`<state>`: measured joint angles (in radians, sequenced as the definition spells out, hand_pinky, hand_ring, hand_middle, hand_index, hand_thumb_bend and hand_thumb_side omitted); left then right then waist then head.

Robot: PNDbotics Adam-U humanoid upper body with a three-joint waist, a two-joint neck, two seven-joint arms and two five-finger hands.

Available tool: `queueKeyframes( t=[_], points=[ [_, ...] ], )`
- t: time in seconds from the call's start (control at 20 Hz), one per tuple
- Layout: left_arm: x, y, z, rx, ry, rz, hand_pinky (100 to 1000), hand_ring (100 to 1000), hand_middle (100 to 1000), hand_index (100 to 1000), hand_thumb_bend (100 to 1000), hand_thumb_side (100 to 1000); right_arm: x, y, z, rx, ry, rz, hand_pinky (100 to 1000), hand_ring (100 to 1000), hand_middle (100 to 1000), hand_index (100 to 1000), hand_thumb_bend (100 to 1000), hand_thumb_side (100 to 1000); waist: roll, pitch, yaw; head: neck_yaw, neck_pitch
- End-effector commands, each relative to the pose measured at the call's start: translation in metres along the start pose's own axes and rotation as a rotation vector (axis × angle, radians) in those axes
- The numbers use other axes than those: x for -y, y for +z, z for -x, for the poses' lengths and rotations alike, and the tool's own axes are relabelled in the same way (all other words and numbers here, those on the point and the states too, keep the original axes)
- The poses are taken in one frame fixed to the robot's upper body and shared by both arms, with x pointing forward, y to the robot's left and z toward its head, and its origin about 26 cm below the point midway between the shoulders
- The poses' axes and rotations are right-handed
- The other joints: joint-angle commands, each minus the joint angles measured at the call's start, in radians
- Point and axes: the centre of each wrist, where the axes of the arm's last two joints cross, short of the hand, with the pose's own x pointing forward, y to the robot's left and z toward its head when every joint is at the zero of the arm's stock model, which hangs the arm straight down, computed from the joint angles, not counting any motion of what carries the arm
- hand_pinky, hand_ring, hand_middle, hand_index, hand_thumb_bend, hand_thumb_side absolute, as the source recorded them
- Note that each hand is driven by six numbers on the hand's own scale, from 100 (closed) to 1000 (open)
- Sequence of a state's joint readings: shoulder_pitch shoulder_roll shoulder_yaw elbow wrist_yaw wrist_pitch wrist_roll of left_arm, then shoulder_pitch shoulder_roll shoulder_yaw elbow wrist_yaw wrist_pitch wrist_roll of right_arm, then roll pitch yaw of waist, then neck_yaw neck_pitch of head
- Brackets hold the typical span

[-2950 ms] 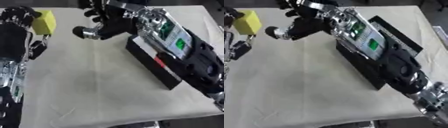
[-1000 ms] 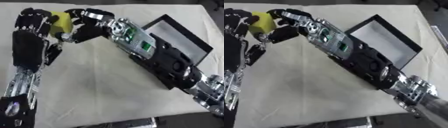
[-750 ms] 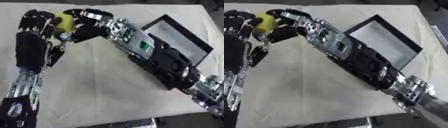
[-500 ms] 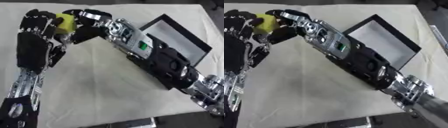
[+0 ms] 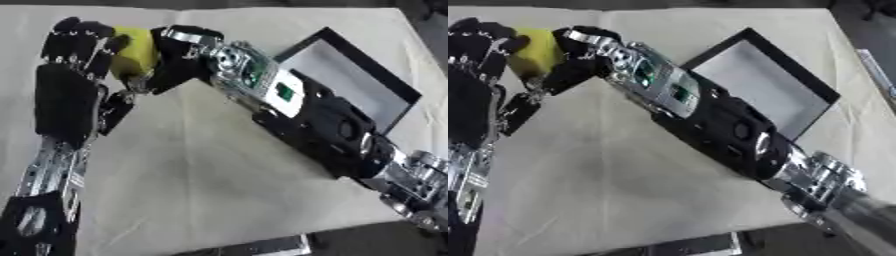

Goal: Pick up the objects with one hand, pass them to the other hand, and then place them into the box on the other side of the table.

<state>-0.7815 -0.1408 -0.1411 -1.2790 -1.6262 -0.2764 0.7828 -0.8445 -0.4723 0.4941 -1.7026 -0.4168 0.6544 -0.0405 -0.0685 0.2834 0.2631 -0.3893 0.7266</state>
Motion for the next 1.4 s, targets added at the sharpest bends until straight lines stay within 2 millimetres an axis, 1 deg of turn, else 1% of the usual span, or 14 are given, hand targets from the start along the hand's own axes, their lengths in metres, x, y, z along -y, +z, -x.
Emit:
queueKeyframes(
  t=[0.05, 0.1, 0.2, 0.25, 0.35, 0.45, 0.5, 0.55, 0.75, 0.85, 1.0, 1.15, 1.3, 1.4],
  points=[
    [-0.0015, -0.0098, -0.0022, 0.011, 0.009, -0.026, 777, 672, 612, 544, 158, 100, 0.0038, 0.0047, -0.0084, 0.034, -0.037, -0.020, 929, 749, 503, 741, 359, 100, 0.005, -0.017, 0.000, -0.003, -0.011],
    [-0.0011, -0.0090, -0.0022, 0.009, 0.010, -0.021, 778, 672, 613, 552, 212, 100, 0.0041, 0.0049, -0.0085, 0.035, -0.054, -0.025, 925, 748, 519, 746, 371, 100, 0.005, -0.017, 0.000, -0.004, -0.011],
    [-0.0002, -0.0073, -0.0022, 0.004, 0.011, -0.009, 778, 673, 613, 559, 235, 100, 0.0049, 0.0057, -0.0091, 0.039, -0.084, -0.030, 920, 751, 561, 741, 360, 100, 0.005, -0.017, 0.000, -0.004, -0.011],
    [0.0002, -0.0068, -0.0022, 0.001, 0.013, -0.005, 778, 672, 614, 570, 255, 100, 0.0054, 0.0061, -0.0094, 0.040, -0.098, -0.029, 917, 750, 565, 740, 368, 100, 0.005, -0.017, 0.000, -0.004, -0.011],
    [0.0006, -0.0058, -0.0019, -0.005, 0.016, 0.003, 781, 680, 623, 607, 364, 100, 0.0061, 0.0071, -0.0101, 0.040, -0.123, -0.029, 914, 747, 560, 731, 371, 100, 0.006, -0.017, -0.001, -0.006, -0.009],
    [0.0009, -0.0045, -0.0011, -0.008, 0.011, 0.016, 792, 705, 659, 690, 509, 100, 0.0063, 0.0086, -0.0110, 0.042, -0.139, -0.028, 913, 744, 557, 723, 371, 100, 0.007, -0.018, -0.002, -0.007, -0.008],
    [0.0012, -0.0035, -0.0004, -0.012, 0.005, 0.028, 798, 720, 680, 745, 557, 100, 0.0065, 0.0094, -0.0115, 0.042, -0.143, -0.025, 913, 743, 554, 719, 371, 100, 0.007, -0.018, -0.002, -0.008, -0.007],
    [0.0017, -0.0025, 0.0002, -0.018, -0.002, 0.042, 800, 728, 692, 771, 583, 114, 0.0067, 0.0100, -0.0119, 0.043, -0.145, -0.023, 911, 742, 552, 716, 370, 100, 0.008, -0.018, -0.002, -0.008, -0.006],
    [0.0014, -0.0020, 0.0012, -0.039, -0.023, 0.080, 803, 739, 706, 800, 639, 173, 0.0069, 0.0117, -0.0133, 0.046, -0.154, -0.015, 902, 723, 525, 691, 371, 100, 0.008, -0.019, -0.003, -0.012, -0.005],
    [0.0008, -0.0028, 0.0009, -0.038, -0.024, 0.083, 803, 741, 709, 802, 650, 198, 0.0067, 0.0120, -0.0136, 0.046, -0.157, -0.010, 896, 704, 495, 659, 373, 100, 0.008, -0.018, -0.003, -0.014, -0.004],
    [0.0005, -0.0028, 0.0009, -0.037, -0.025, 0.084, 801, 742, 709, 801, 666, 227, 0.0066, 0.0129, -0.0143, 0.050, -0.161, -0.012, 889, 663, 436, 585, 382, 100, 0.008, -0.018, -0.003, -0.015, -0.003],
    [0.0003, -0.0032, 0.0008, -0.036, -0.026, 0.084, 800, 741, 706, 797, 668, 230, 0.0072, 0.0135, -0.0147, 0.054, -0.167, -0.018, 881, 653, 434, 578, 382, 100, 0.008, -0.019, -0.002, -0.016, -0.004],
    [-0.0006, -0.0040, 0.0011, -0.034, -0.029, 0.073, 798, 741, 708, 801, 697, 259, 0.0080, 0.0138, -0.0145, 0.053, -0.175, -0.024, 875, 648, 435, 563, 381, 100, 0.008, -0.019, -0.002, -0.016, -0.003],
    [-0.0017, -0.0046, 0.0020, -0.039, -0.035, 0.060, 798, 744, 711, 811, 708, 254, 0.0089, 0.0146, -0.0150, 0.055, -0.178, -0.024, 871, 641, 433, 559, 381, 100, 0.008, -0.019, -0.003, -0.015, -0.003]
  ],
)
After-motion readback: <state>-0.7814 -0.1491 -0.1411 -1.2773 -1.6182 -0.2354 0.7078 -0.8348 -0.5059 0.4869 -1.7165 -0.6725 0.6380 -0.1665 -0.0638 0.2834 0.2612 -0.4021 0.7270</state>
